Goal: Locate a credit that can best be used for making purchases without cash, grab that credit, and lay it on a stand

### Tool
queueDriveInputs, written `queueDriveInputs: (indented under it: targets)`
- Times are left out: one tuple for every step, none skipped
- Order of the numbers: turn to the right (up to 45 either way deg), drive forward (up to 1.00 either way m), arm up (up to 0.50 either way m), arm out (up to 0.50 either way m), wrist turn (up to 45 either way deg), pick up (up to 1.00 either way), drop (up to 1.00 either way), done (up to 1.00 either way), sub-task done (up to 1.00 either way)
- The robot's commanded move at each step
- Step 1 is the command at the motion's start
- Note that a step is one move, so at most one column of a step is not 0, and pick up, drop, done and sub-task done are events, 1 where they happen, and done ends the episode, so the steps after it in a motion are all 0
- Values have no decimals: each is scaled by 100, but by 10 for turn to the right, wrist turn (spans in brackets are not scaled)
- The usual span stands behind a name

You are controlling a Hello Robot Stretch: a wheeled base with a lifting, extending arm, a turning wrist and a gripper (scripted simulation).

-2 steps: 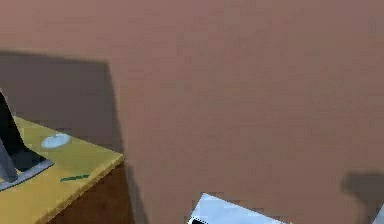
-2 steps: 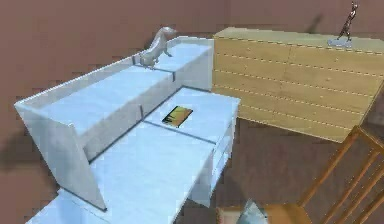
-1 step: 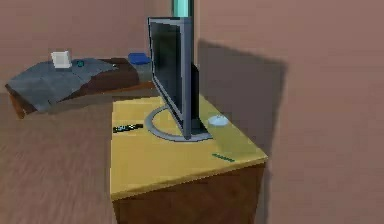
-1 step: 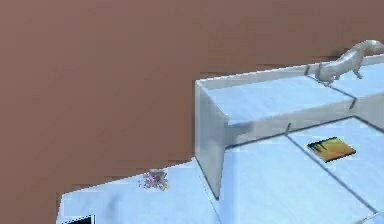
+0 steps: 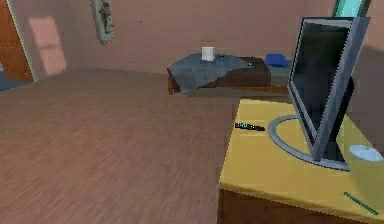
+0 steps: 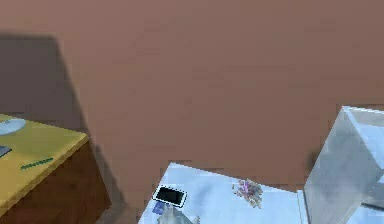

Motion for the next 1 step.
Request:
queueDriveInputs:
  targets:
    - [-60,0,0,0,0,0,0,0,0]
